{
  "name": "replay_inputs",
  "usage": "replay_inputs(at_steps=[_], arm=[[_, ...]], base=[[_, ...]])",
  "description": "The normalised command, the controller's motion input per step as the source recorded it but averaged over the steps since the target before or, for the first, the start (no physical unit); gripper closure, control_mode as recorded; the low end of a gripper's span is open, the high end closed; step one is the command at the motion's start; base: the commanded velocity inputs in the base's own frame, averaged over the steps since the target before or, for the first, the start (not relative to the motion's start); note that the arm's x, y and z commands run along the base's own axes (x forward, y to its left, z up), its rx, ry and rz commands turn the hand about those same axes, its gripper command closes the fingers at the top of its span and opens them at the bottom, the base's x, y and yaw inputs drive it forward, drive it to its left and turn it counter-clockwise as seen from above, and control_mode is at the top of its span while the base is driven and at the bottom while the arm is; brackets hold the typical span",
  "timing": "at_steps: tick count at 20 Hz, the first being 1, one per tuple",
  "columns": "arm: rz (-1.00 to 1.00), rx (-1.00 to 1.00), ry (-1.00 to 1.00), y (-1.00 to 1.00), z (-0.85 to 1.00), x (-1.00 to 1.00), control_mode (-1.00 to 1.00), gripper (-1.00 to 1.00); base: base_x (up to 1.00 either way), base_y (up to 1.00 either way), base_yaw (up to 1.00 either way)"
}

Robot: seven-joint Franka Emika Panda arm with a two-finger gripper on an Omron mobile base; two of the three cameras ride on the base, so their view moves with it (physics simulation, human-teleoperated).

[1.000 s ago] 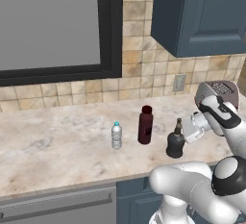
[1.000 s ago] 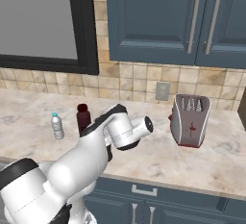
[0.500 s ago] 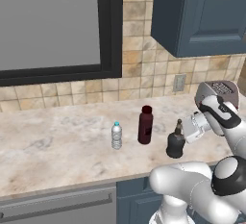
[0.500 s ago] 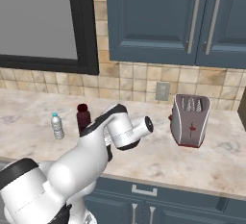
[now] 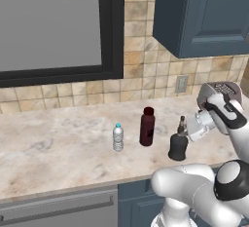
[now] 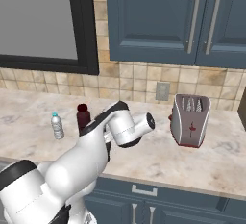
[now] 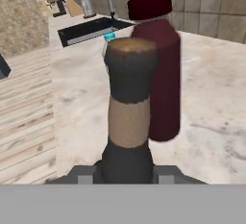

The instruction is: Place the drinks on the dining counter in a tight cluster.

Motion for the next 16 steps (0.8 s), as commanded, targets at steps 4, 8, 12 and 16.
replay_inputs(at_steps=[4, 8, 12, 16], arm=[[0.00, 0.03, 0.00, -0.08, 0.77, -0.03, -1.00, 1.00], [0.00, 0.02, 0.00, -0.01, 0.69, -0.24, -1.00, 1.00], [0.00, 0.00, -0.02, 0.00, 0.57, -0.33, -1.00, 1.00], [0.00, 0.00, -0.11, 0.00, 0.57, -0.32, -1.00, 1.00]], base=[[0.00, 0.00, 0.00], [0.00, 0.00, 0.00], [0.00, 0.00, 0.00], [0.00, 0.00, 0.00]])
